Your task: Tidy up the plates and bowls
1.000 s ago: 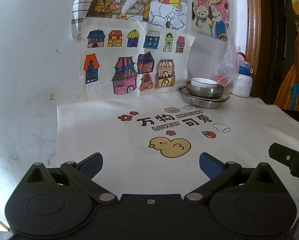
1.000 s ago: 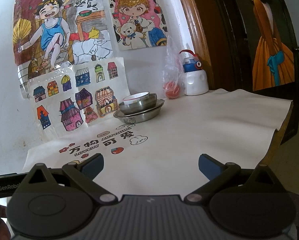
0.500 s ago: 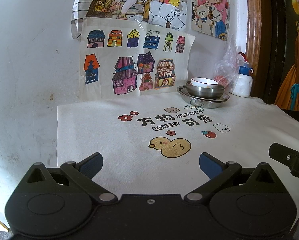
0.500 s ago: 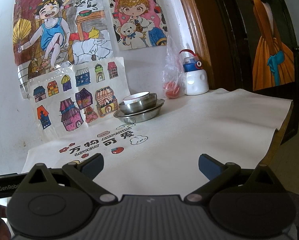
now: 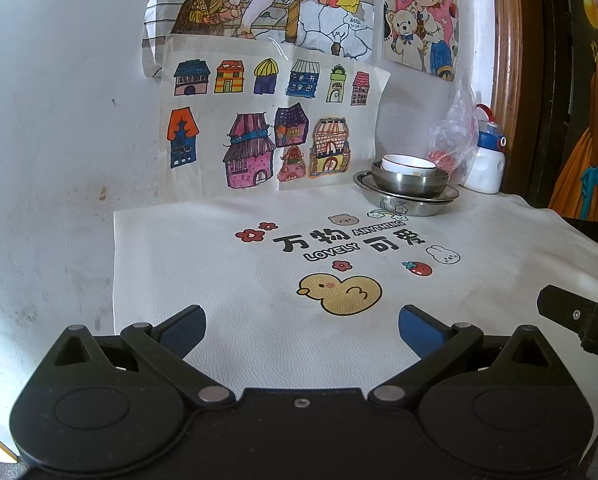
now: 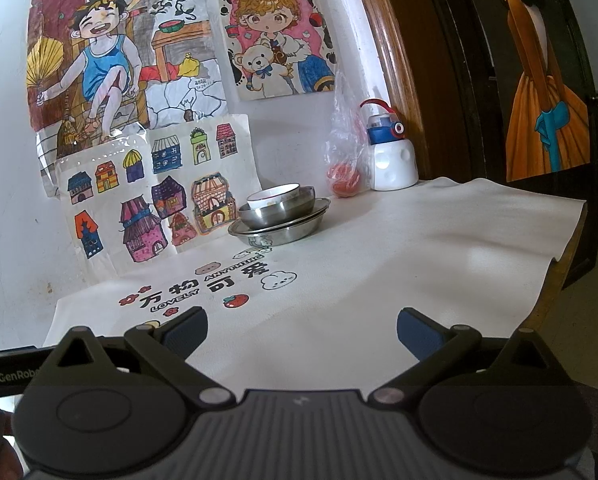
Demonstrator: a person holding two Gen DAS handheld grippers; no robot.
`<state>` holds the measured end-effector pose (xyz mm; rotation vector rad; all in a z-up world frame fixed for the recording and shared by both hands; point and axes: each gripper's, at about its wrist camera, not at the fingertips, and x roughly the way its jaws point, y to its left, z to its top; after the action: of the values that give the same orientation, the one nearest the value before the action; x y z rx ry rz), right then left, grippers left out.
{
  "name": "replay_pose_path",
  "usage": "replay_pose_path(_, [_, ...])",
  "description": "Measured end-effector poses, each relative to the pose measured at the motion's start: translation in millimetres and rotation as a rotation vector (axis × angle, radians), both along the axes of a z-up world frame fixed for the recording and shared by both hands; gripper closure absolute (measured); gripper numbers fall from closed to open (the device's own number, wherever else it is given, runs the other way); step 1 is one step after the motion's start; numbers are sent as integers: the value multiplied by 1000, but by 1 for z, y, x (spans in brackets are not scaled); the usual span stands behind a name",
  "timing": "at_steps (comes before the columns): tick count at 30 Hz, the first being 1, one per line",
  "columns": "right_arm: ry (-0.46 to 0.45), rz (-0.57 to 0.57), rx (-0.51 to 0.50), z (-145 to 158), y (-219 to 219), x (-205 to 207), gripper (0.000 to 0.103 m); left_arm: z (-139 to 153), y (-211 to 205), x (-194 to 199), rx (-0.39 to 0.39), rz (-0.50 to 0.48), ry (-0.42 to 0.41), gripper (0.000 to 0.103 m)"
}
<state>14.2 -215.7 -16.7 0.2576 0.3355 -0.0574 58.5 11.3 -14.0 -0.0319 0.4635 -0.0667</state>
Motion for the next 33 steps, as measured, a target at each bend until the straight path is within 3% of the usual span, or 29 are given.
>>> replay_pose_path(33, [1,1,0,0,0,0,0,-1,0,0,-13,15,20,1])
